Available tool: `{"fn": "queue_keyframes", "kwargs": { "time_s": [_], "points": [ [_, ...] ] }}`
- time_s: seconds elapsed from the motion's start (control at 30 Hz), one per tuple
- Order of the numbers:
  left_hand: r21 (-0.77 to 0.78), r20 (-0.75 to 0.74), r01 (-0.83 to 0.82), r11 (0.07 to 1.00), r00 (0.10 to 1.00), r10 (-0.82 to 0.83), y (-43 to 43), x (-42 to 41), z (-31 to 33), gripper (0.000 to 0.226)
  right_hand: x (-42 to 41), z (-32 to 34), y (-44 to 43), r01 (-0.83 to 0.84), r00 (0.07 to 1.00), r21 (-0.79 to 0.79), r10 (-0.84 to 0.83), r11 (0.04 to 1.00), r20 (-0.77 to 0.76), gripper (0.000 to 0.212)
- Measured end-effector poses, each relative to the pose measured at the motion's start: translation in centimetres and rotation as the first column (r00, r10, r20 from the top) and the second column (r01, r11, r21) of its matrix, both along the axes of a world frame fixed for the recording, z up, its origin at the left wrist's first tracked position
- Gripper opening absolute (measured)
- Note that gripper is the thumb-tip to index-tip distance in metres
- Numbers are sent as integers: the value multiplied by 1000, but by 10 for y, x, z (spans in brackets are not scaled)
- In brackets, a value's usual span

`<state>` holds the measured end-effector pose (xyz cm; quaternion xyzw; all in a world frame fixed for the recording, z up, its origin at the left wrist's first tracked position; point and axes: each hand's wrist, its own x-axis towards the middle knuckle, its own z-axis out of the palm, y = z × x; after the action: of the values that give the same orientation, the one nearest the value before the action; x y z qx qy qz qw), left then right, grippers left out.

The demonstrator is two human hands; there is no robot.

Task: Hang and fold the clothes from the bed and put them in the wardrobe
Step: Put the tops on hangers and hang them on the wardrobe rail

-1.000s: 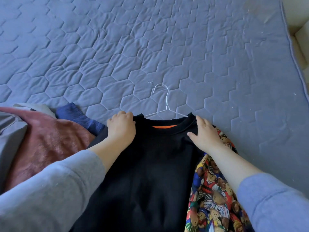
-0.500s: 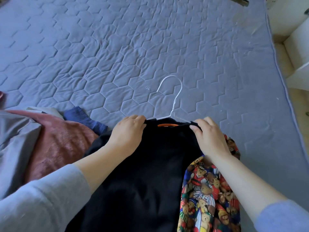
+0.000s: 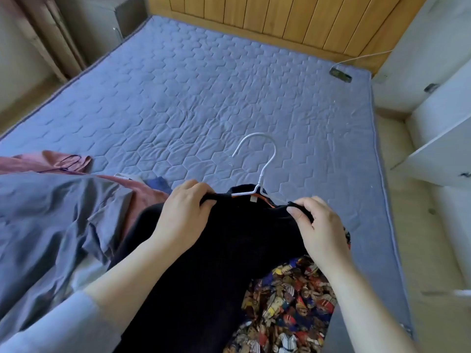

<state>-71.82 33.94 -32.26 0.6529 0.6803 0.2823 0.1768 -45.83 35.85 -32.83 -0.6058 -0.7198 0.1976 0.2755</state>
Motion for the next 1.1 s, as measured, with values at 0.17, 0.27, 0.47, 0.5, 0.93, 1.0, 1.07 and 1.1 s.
{"fn": "queue_keyframes", "kwargs": {
  "time_s": [0.17,0.27,0.47,0.5,0.93,1.0,1.07,1.1],
  "points": [
    [89,7,-82,993,997,82,-69,-5,83,11,-11,85,-52,-50,996,107,57,993,-69,16],
    [156,9,-136,978,991,136,-110,-9,123,11,-17,125,-80,-113,989,159,126,981,-76,14],
    [253,3,-198,947,979,204,-182,-21,181,10,-24,178,-134,-177,972,258,209,950,-103,12],
    [260,-3,-202,944,978,210,-193,-22,187,9,-26,184,-144,-187,970,269,220,945,-101,12],
    [282,6,-276,919,958,286,-414,-101,222,10,-121,233,-324,-356,922,338,386,871,-22,10],
    [272,24,-303,913,951,309,-456,-123,222,8,-145,238,-358,-384,907,358,420,851,-26,8],
    [277,37,-331,902,942,334,-495,-141,224,7,-167,244,-389,-413,893,357,450,838,-23,11],
    [277,40,-344,897,937,347,-511,-149,225,7,-177,246,-401,-427,886,354,462,832,-17,12]
  ]
}}
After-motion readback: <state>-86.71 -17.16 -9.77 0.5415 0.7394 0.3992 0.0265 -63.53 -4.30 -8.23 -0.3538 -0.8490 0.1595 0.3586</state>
